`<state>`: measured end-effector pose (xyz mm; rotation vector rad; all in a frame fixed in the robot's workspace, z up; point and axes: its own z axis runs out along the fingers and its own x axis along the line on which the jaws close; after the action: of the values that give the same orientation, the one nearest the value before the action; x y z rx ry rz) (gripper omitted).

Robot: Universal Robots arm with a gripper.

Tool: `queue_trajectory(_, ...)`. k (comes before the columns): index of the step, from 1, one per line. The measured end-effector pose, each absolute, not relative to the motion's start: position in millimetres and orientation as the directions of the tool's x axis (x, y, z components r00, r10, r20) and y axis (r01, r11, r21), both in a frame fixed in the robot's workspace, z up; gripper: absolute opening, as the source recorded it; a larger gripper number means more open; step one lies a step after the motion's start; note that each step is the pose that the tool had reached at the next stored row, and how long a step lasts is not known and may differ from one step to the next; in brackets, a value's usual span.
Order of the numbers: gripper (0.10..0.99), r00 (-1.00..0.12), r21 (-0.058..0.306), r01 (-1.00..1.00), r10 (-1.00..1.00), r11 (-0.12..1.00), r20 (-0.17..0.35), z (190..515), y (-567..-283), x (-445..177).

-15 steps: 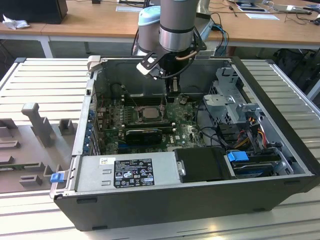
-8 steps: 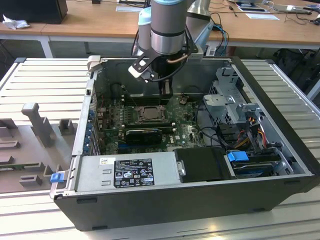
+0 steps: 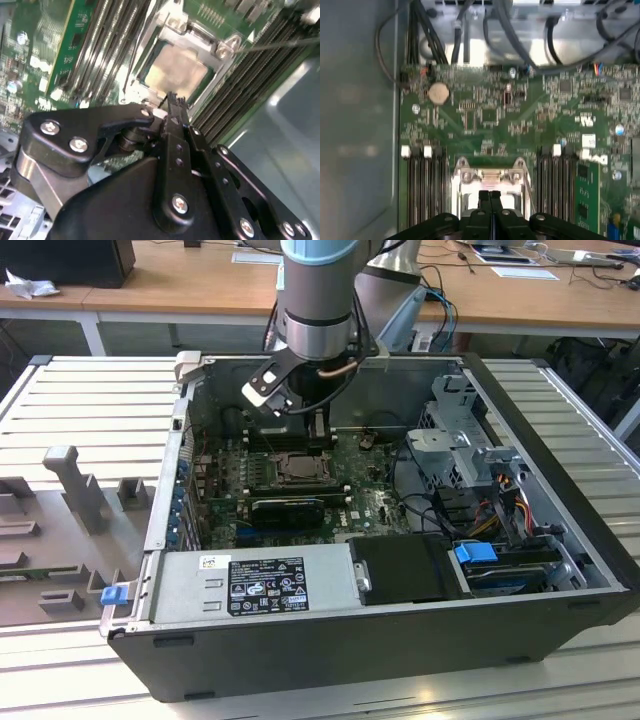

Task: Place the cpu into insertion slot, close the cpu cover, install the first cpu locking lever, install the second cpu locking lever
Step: 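Close the cpu cover, then install the first cpu locking lever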

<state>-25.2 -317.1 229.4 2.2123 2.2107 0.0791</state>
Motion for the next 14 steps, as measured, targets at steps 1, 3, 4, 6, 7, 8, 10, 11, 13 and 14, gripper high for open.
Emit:
queue_trajectory(1,0.106,0.0,0.045,0.999,1.0,-0.001,0.027,229,-317,-28)
queue_trajectory(3,0.106,0.0,0.045,0.999,1.0,-0.001,0.027,229,-317,-31)
queue_trajectory(4,0.106,0.0,0.045,0.999,1.0,-0.001,0.027,229,-317,-32)
queue_trajectory(6,0.106,0.0,0.045,0.999,1.0,-0.001,0.027,229,-317,-34)
queue_trajectory(7,0.106,0.0,0.045,0.999,1.0,-0.001,0.027,229,-317,-35)
queue_trajectory(8,0.106,0.0,0.045,0.999,1.0,-0.001,0.027,229,-317,-36)
queue_trajectory(10,0.106,0.0,0.045,0.999,1.0,-0.001,0.027,228,-317,-37)
queue_trajectory(11,0.106,0.0,0.045,0.999,1.0,-0.001,0.027,228,-317,-37)
queue_trajectory(13,0.106,0.0,0.045,0.999,1.0,-0.001,0.028,229,-317,-39)
queue_trajectory(14,0.106,0.0,0.045,0.999,1.0,-0.001,0.028,231,-317,-39)
